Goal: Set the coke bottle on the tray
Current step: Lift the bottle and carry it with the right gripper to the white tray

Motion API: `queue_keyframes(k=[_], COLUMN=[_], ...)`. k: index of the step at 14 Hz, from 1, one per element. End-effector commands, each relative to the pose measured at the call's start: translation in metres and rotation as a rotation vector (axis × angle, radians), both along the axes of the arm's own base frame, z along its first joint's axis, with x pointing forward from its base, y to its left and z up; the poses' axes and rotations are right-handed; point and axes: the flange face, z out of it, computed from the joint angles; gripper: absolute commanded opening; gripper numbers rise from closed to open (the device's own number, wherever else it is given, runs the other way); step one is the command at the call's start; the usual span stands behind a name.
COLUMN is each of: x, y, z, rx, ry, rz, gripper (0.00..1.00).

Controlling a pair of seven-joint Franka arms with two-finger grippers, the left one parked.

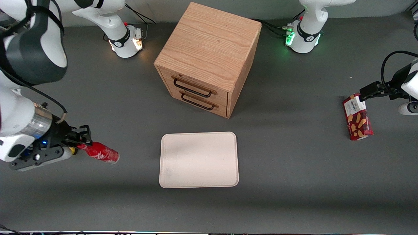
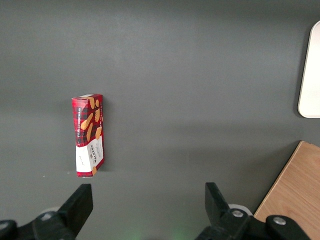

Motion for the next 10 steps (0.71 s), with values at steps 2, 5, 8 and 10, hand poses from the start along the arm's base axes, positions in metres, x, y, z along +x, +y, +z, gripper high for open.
queue_keyframes(k=[2, 5, 8, 10], x=[0.034, 0.040, 0.041, 0.040], y=[0.071, 0.105, 0.138, 0.149], z=[-0.058, -0.095, -0.133, -0.150], rx=[0.056, 0.052, 0.028, 0.026], ry=[-0.094, -0.108, -0.114, -0.099], rz=[0.010, 0.053, 0.078, 0.083], gripper=[0.00, 0.00, 0.00, 0.00])
